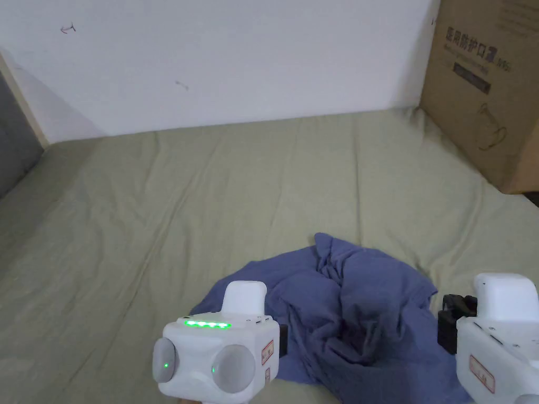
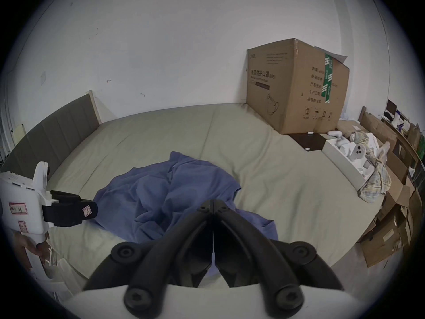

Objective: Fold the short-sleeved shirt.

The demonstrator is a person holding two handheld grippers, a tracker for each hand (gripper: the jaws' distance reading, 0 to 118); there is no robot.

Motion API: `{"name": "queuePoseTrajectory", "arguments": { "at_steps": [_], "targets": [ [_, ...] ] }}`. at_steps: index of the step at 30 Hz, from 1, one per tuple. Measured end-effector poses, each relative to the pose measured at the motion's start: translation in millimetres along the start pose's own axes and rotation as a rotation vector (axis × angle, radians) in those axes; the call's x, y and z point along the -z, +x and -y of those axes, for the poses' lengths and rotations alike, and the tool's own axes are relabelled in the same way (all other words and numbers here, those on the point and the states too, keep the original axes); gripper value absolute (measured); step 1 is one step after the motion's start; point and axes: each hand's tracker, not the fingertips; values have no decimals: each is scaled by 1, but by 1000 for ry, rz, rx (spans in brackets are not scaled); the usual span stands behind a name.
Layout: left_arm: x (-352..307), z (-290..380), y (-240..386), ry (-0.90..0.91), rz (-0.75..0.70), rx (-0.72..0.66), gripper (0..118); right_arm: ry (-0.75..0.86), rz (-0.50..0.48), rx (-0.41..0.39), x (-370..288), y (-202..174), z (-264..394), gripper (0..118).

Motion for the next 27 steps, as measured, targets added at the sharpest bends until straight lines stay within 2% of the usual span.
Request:
{"name": "queuePoseTrajectory", "arguments": {
  "at_steps": [6, 15, 16, 18, 19, 23, 26, 27],
  "targets": [
    [30, -43, -3, 15, 6, 66, 0, -23, -17, -16, 11, -6, 1, 0],
    [148, -145, -15, -77, 61, 93, 1, -78, -8, 12, 43, 4, 0, 0],
    [162, -152, -16, -93, 49, 103, 22, -85, -12, 14, 47, 5, -2, 0],
    [187, -162, -16, -130, 12, 118, 89, -88, -12, 19, 53, 7, -4, 0],
    [200, -165, -18, -156, 16, 116, 103, -89, -12, 22, 56, 9, -5, 0],
    [235, -171, -17, -208, -10, 101, 101, -101, -12, 29, 66, 13, -5, 0],
    [260, -166, -12, -209, 36, 96, 101, -119, -6, 31, 72, 14, -1, 0],
    [271, -163, -9, -274, 19, 107, 101, -129, -5, 32, 75, 15, 2, 0]
  ]
}}
